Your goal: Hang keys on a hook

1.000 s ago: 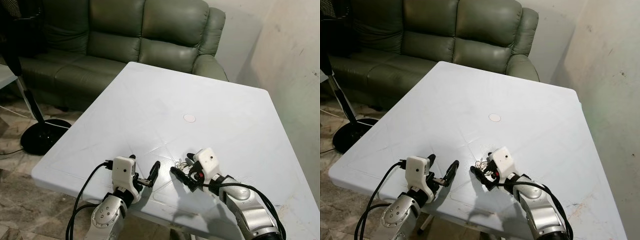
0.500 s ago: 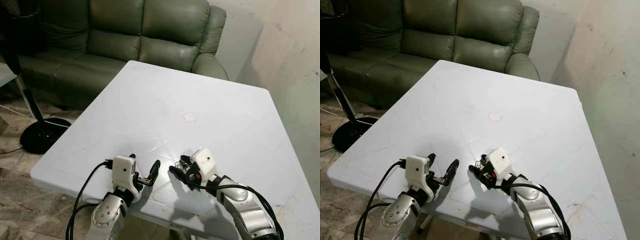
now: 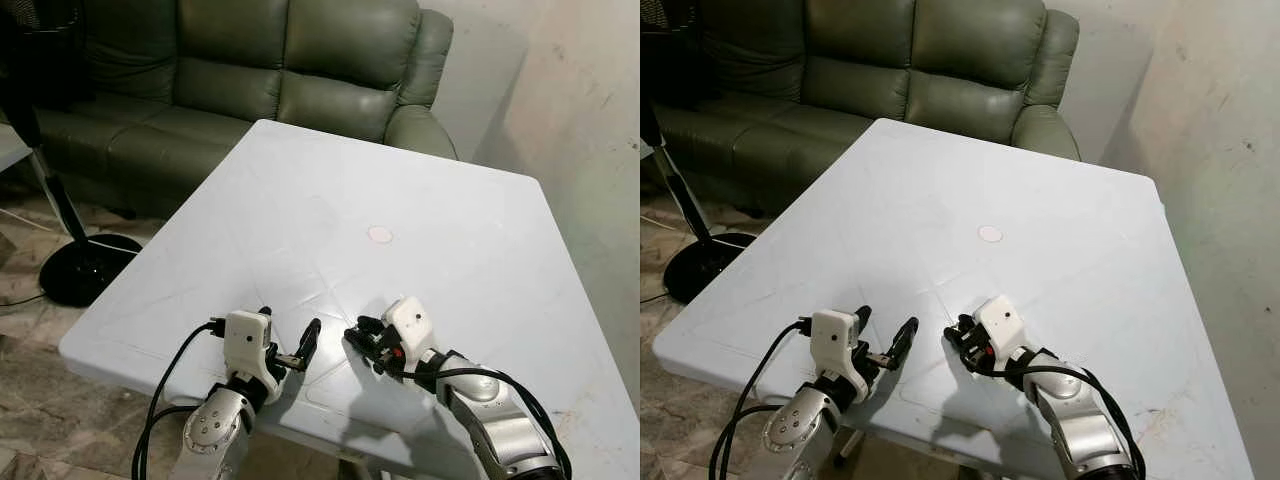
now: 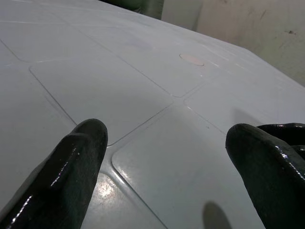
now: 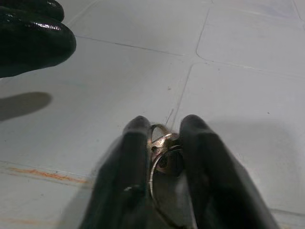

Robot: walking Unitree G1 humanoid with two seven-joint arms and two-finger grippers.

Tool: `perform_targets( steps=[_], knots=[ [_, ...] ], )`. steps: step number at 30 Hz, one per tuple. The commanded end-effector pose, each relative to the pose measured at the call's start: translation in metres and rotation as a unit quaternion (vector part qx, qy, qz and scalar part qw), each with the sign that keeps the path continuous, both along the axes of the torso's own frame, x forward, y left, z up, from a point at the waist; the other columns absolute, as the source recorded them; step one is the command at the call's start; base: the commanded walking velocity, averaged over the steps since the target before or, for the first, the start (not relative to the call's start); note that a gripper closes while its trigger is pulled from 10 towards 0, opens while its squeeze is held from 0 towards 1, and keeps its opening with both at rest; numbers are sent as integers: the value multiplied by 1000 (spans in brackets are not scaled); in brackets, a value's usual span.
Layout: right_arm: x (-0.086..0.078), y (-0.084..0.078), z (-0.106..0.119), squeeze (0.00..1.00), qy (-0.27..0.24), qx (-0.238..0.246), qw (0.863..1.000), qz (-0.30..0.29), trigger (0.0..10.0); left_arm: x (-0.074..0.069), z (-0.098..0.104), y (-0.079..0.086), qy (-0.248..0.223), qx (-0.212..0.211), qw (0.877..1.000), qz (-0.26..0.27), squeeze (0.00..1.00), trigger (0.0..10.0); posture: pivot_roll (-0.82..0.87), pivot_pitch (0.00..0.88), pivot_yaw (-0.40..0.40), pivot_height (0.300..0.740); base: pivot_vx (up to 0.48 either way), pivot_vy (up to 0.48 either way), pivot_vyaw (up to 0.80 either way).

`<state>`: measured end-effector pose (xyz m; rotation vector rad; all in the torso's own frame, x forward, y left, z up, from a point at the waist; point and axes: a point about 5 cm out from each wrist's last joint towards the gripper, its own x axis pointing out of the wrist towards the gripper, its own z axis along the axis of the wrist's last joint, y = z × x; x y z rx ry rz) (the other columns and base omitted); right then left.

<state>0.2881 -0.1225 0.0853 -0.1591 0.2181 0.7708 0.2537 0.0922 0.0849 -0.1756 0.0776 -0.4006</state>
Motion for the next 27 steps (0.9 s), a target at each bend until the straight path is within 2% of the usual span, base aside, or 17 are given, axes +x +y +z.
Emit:
perform_targets(
  steps=[1,17,19,20,25,26,27],
  knots=[
    [-1,-4,-1,0,6,-7,1000,1,0,0,0,-1,5,-3,1000,4,0,10000,71,91,-127,740,0,0,0],
    [0,-7,1,0,5,8,1000,0,0,1,1,-1,4,-4,1000,9,0,10000,73,86,-129,740,0,0,0],
    [2,-7,4,0,1,23,1000,-10,0,2,1,0,4,-4,1000,10,0,10000,73,86,-129,740,0,0,0],
    [6,-8,8,0,1,52,998,-30,0,3,1,0,3,-4,1000,12,0,10000,78,78,-129,740,0,0,0],
    [16,-12,19,0,-14,106,990,-93,0,7,3,2,0,-5,1000,18,0,10000,78,63,-126,740,0,0,0],
    [24,-18,27,0,-29,144,978,-147,0,12,5,5,0,-12,1000,27,0,10000,78,59,-125,740,0,0,0],
    [27,-20,29,0,-30,157,973,-166,0,14,5,5,0,-13,999,31,0,10000,78,59,-125,740,0,0,0]
  ],
)
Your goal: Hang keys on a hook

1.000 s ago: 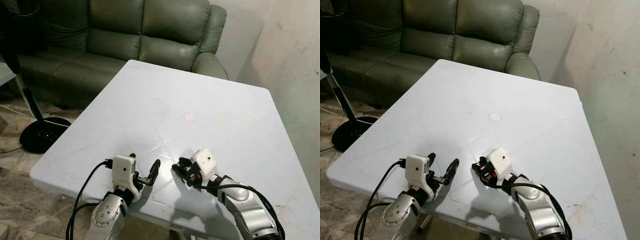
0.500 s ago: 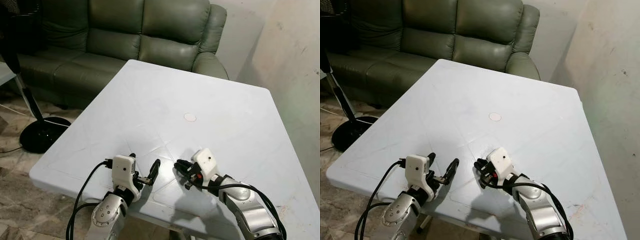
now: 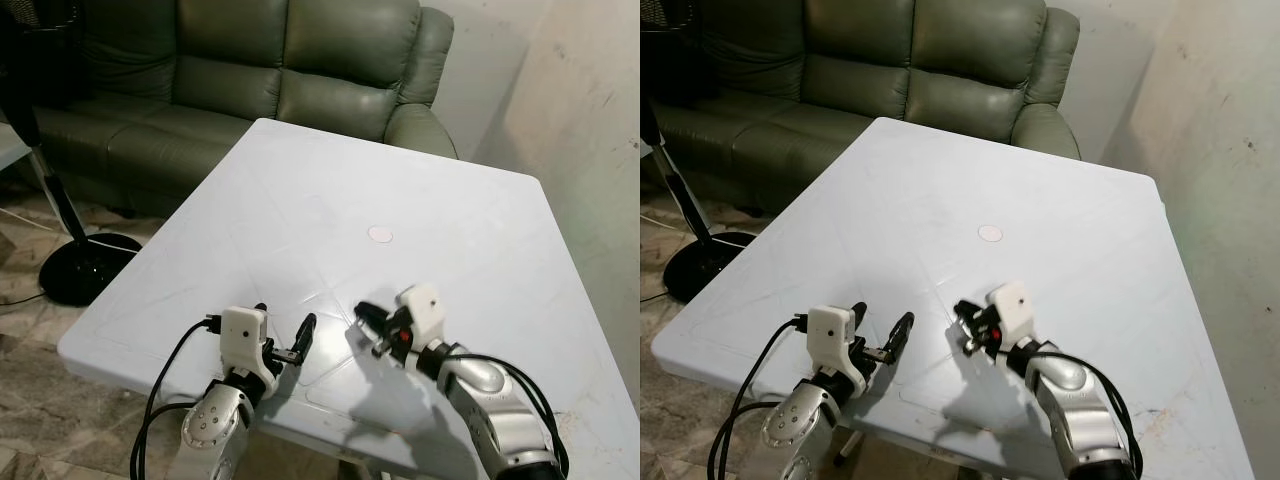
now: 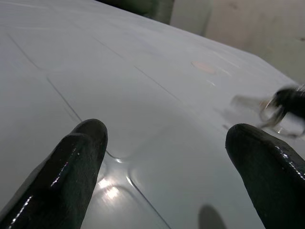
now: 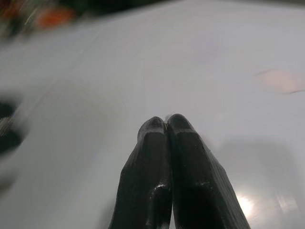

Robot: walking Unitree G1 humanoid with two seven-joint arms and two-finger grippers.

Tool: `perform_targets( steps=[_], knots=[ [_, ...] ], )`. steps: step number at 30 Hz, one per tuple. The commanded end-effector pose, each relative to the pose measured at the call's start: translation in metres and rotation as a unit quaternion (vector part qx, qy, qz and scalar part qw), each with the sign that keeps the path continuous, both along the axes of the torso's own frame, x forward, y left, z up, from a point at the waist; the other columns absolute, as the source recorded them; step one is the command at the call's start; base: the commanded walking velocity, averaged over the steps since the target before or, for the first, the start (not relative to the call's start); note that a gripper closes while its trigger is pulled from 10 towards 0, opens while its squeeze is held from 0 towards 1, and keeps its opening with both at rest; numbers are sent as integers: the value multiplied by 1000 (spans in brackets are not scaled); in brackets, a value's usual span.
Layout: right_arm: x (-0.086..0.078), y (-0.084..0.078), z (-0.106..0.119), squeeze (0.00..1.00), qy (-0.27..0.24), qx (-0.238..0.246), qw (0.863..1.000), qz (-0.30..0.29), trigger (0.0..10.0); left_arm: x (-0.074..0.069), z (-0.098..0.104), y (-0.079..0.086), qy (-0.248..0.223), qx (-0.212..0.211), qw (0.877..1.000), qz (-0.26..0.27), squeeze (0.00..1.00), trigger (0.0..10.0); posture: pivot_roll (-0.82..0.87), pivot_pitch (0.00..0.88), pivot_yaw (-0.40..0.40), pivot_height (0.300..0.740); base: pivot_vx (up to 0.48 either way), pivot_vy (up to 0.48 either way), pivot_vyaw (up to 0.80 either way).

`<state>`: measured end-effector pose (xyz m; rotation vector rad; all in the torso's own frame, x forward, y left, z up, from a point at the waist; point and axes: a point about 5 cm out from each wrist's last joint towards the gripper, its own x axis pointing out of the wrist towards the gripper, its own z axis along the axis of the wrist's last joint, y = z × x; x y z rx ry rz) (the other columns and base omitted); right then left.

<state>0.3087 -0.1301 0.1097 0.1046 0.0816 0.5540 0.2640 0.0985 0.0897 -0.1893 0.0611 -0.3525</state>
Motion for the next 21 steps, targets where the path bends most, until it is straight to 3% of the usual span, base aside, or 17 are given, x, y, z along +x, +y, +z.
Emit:
perform_targets(
  steps=[1,4,5,10,11,12,13,17,21],
  knots=[
    [7,-14,5,0,0,32,998,-61,0,5,1,0,4,-5,1000,8,0,10000,77,51,-124,740,0,0,0],
    [9,-16,13,0,-16,64,995,-79,0,11,2,2,4,-7,1000,15,0,10000,74,46,-121,740,0,0,0],
    [13,-21,16,0,-18,79,990,-112,0,17,3,5,3,-2,1000,20,0,10000,74,46,-121,740,0,0,0],
    [20,-35,22,0,-35,81,980,-178,0,42,13,16,-5,3,999,51,0,10000,65,35,-117,740,0,0,0],
    [22,-39,22,0,-36,71,977,-195,2824,52,17,20,-3,-4,998,68,0,10000,63,35,-116,740,0,0,0],
    [22,-40,23,0,-38,67,976,-202,2824,55,18,21,-1,-7,997,74,0,10000,63,35,-116,740,0,0,0],
    [23,-42,23,0,-38,61,975,-210,10000,58,19,22,2,-9,997,79,0,10000,57,35,-111,740,0,0,0],
    [30,-54,18,0,13,79,956,-281,10000,81,29,29,14,-33,994,107,0,10000,45,33,-105,740,0,0,0],
    [30,-53,24,0,-8,112,956,-272,10000,88,38,32,-5,-27,993,112,0,10000,40,30,-100,740,0,0,0]
  ],
)
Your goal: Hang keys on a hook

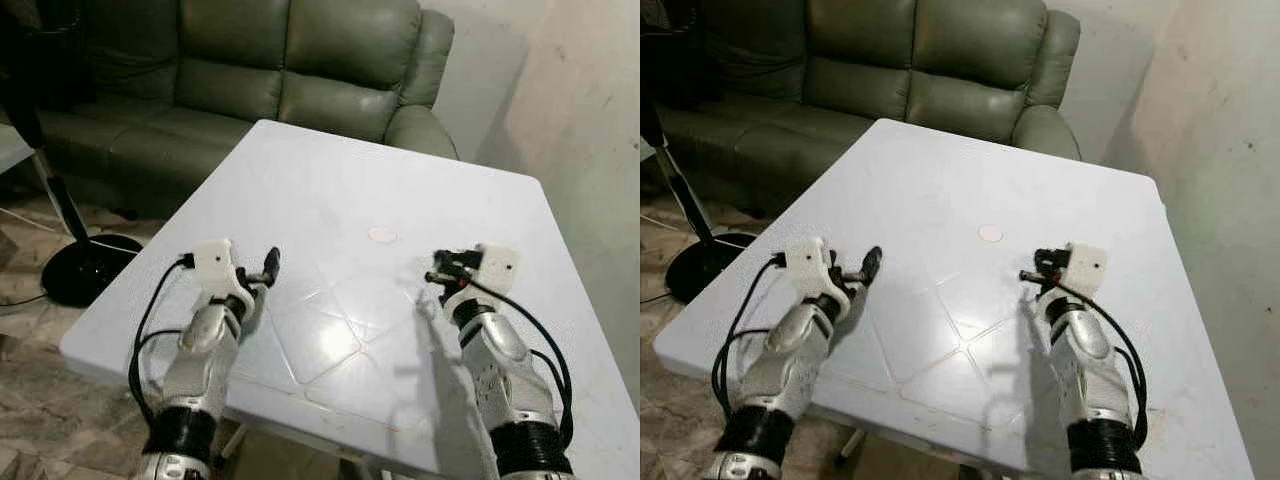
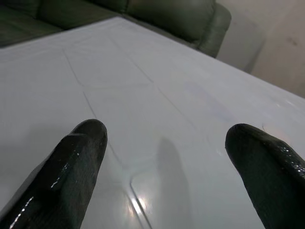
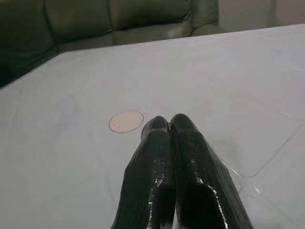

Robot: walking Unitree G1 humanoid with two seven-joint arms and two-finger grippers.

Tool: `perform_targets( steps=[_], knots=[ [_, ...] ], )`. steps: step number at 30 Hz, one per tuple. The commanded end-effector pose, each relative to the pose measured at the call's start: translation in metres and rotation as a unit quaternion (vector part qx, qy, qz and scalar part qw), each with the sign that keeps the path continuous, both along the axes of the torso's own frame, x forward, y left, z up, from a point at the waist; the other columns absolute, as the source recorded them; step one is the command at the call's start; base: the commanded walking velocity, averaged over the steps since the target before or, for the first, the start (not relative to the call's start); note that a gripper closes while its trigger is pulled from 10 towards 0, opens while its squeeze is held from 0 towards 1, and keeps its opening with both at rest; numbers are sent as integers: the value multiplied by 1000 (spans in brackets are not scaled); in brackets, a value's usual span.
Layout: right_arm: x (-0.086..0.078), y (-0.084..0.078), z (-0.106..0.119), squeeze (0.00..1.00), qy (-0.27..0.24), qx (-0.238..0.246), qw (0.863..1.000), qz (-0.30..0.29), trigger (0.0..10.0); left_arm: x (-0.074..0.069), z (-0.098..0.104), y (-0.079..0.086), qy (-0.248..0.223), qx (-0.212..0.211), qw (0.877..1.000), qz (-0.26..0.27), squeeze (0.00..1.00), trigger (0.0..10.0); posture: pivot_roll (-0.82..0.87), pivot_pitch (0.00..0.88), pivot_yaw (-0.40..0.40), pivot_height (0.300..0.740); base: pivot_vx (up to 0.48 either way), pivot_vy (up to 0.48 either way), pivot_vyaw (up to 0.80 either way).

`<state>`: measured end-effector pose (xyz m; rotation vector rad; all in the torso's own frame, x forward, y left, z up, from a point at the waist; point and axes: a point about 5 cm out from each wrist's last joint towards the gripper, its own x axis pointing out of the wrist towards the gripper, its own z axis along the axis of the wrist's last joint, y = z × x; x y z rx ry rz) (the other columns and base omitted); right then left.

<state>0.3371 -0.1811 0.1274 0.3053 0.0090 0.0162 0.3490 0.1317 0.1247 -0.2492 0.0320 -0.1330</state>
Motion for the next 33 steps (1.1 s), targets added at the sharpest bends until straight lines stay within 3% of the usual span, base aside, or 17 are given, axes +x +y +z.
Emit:
perform_targets(
  steps=[1,6,13,23,28,33],
  knots=[
    [1,-4,7,0,-22,0,1000,-14,10000,5,5,-1,-9,0,1000,1,0,10000,34,28,-94,740,0,0,0],
    [-7,-4,20,0,-81,-95,992,-35,10000,4,20,8,-51,22,998,3,0,10000,29,18,-80,740,0,0,0],
    [-20,8,29,0,-121,-105,987,-22,10000,-11,28,13,-83,20,996,-12,0,10000,34,13,-70,740,0,0,0],
    [-48,20,20,0,-123,-125,984,-13,10000,-42,21,12,-85,-4,996,-9,0,10000,30,0,-66,740,0,0,0],
    [-56,23,14,0,-109,-122,986,-16,10000,-47,22,14,-81,-7,997,-3,0,10000,28,0,-63,740,0,0,0],
    [-56,26,8,0,-93,-128,987,-13,10000,-44,24,15,-80,-10,997,-2,0,10000,27,0,-61,740,0,0,0]
  ],
)
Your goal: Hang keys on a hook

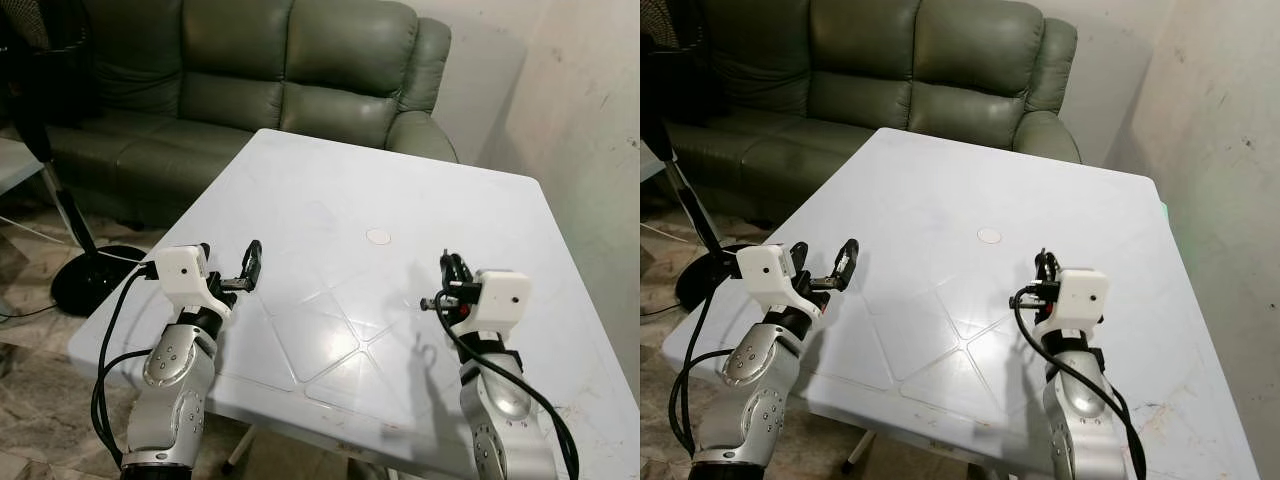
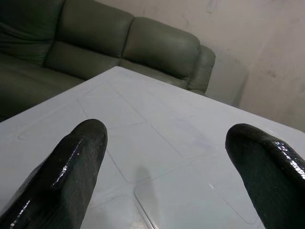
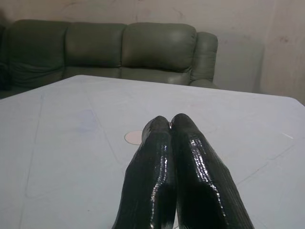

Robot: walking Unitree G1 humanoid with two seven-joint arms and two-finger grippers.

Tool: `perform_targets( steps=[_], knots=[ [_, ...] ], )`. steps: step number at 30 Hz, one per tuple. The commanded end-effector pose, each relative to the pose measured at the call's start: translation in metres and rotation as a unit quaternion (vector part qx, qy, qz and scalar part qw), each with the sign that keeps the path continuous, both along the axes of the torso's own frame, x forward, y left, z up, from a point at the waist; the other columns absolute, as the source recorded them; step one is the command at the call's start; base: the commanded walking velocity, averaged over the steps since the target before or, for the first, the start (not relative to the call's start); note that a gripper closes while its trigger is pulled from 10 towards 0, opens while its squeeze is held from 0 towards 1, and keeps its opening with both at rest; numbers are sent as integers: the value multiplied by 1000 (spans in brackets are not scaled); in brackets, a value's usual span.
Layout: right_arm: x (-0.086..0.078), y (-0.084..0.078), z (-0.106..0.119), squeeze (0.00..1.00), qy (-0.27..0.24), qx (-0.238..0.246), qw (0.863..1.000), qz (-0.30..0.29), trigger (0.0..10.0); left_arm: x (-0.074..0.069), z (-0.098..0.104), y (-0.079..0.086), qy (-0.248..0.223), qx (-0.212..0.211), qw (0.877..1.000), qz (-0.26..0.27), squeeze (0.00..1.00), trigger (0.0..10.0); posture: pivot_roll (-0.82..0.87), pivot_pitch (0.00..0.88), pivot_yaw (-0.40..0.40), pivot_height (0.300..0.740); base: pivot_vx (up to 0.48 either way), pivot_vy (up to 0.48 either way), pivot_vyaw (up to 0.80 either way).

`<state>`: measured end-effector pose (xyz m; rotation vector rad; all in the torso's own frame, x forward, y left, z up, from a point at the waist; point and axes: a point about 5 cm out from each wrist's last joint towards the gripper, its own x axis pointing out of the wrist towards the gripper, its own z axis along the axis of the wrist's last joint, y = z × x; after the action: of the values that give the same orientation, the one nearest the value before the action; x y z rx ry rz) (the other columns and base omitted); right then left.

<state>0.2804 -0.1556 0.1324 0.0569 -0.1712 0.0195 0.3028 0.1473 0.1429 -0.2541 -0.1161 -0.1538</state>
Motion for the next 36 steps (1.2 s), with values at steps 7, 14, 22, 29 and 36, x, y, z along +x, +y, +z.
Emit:
perform_targets(
  steps=[7,14,22,29,36],
  knots=[
    [3,0,5,0,-3,-11,1000,-3,10000,6,8,-1,-3,-13,1000,-3,0,10000,25,0,-59,740,0,72,0],
    [4,-1,6,0,-2,-16,1000,-6,10000,6,1,-2,17,2,1000,-4,0,10000,25,0,-60,740,0,454,0],
    [5,0,5,0,2,-20,1000,-4,10000,7,1,-2,19,1,1000,-1,0,10000,27,0,-63,740,0,480,0],
    [5,0,5,0,3,-22,1000,-3,10000,7,1,-4,19,-2,1000,-1,0,10000,27,0,-63,740,0,480,0],
    [5,-1,5,0,4,-24,1000,-3,10000,7,1,-5,20,-5,1000,-1,0,10000,22,0,-65,740,0,480,0]
  ],
)
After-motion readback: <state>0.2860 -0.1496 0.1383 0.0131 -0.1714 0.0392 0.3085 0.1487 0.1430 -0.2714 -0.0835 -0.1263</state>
